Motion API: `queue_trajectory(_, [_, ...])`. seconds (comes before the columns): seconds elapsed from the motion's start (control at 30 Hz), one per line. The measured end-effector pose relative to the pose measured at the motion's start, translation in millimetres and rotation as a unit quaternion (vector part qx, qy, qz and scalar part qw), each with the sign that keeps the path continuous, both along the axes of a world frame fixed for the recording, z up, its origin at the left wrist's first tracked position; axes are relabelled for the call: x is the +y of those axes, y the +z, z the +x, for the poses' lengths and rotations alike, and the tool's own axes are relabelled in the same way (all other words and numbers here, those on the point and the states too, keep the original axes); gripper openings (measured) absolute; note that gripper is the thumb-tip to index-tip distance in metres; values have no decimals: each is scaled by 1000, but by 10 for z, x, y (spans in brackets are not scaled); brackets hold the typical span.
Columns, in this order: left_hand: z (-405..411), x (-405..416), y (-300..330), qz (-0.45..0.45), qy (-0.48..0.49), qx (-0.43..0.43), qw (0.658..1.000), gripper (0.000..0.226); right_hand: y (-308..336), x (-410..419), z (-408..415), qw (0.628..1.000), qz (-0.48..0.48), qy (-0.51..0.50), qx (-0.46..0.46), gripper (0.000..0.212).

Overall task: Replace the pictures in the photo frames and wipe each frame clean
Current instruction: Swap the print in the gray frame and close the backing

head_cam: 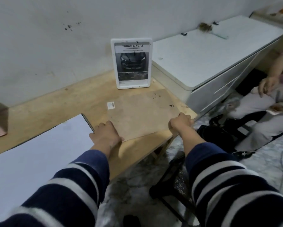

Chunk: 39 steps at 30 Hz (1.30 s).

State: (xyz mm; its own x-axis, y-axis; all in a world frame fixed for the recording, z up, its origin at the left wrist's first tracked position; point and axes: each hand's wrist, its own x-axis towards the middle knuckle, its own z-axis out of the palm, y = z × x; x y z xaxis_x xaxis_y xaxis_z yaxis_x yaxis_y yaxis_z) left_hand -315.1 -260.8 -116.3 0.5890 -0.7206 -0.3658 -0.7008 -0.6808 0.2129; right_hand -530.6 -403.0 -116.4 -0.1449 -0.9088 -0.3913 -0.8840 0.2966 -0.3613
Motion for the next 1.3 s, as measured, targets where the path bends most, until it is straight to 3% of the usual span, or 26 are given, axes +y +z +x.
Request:
queue_trajectory(0.2, [-8, -38, 16, 0, 16, 1, 1000, 73, -6, -140, -30, 999, 16, -25, -30, 60])
queue_trajectory(0.43, [-2, -27, -10, -11, 17, -8, 1000, 73, 30, -326, 15, 981, 18, -118, -153, 48])
queue_trajectory(0.6, [-11, -8, -19, -21, 23, 1, 1000, 75, 105, -266, 38, 909, -60, -219, -349, 44])
queue_trajectory(0.8, [-9, 2, 54, -54, 57, 58, 995, 75, 216, -144, 24, 812, -72, -306, -492, 43])
queue_trajectory(1.0, [180, 145, 196, -177, 130, 217, 951, 56, 492, 8, 148, 803, -83, -288, -515, 45])
queue_trajectory(1.13, [339, 328, 342, -229, 174, 217, 933, 49, 615, 172, 450, 785, -56, -260, -560, 47])
queue_trajectory(1.3, [726, 857, 383, -225, 250, 183, 924, 50, 623, 521, 1001, 787, 0, -206, -581, 47])
